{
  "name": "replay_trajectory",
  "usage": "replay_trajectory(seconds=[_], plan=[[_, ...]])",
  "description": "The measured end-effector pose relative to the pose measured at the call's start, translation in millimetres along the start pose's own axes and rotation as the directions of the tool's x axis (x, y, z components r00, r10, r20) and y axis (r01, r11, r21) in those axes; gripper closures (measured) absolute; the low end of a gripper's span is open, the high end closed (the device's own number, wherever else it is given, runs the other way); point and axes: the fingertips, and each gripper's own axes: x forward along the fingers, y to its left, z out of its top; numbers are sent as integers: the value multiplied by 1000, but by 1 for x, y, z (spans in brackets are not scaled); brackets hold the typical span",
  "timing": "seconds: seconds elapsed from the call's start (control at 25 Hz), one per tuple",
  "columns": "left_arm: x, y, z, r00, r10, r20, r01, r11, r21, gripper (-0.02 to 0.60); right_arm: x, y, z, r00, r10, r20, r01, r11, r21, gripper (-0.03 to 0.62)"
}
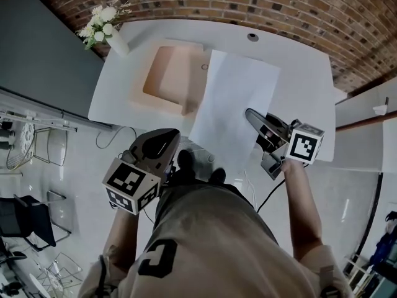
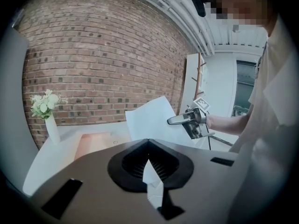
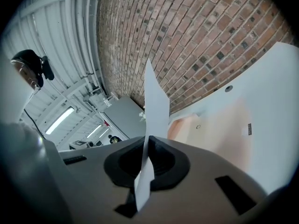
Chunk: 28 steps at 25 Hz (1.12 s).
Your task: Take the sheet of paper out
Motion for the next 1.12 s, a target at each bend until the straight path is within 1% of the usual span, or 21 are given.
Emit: replay_trajectory(seconds=[0.08,0.2,0.6,0.76,1.12], plan=[[-3,3,0,1000,2,6,-2,1000,-3,568,2,5,-2,1000,4,4,-4,1000,0,569],[-5,7,-3,1000,-13,13,13,1000,-8,568,6,10,-2,1000,-4,2,4,1000,-19,569],[-17,48,-13,997,-68,32,69,997,-34,568,38,23,-1,998,-66,8,66,997,-40,569],[-19,61,-10,994,-95,50,97,995,-34,568,49,27,0,996,-90,9,91,995,-42,569],[-29,91,-13,991,-120,63,122,991,-45,568,70,29,3,990,-137,20,138,989,-48,569]])
